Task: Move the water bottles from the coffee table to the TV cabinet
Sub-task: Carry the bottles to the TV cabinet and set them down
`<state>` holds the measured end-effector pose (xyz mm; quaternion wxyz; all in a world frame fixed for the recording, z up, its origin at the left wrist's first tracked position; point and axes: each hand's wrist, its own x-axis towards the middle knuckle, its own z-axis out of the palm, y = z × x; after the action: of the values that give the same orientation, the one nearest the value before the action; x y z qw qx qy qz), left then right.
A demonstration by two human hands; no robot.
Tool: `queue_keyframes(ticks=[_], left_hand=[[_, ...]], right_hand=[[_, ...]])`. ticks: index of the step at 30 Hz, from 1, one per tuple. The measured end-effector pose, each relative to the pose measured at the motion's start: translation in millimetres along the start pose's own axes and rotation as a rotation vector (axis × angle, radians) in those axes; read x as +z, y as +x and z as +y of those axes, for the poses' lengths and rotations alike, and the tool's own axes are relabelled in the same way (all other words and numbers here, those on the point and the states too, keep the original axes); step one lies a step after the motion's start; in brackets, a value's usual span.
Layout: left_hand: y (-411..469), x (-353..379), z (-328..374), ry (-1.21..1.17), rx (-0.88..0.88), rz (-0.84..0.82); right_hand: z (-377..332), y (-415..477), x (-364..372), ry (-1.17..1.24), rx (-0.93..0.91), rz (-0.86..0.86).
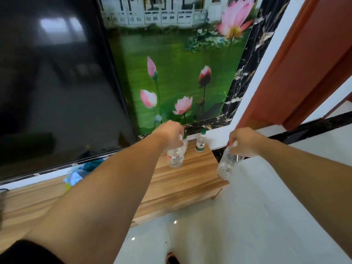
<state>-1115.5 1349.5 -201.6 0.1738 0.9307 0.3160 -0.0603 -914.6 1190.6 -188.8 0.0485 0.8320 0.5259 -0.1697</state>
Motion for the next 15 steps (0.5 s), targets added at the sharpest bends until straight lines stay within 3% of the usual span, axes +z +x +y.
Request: queue_keyframes(ticks=[7, 15], left_hand=[[60, 12, -23, -0.029, -0.055, 0.003], [113, 52, -41, -0.047, -0.141, -0.113]], right_hand=[[4, 76, 14, 0.021, -0.017, 0.004], [17, 151, 42, 0.038, -0.074, -0.132]])
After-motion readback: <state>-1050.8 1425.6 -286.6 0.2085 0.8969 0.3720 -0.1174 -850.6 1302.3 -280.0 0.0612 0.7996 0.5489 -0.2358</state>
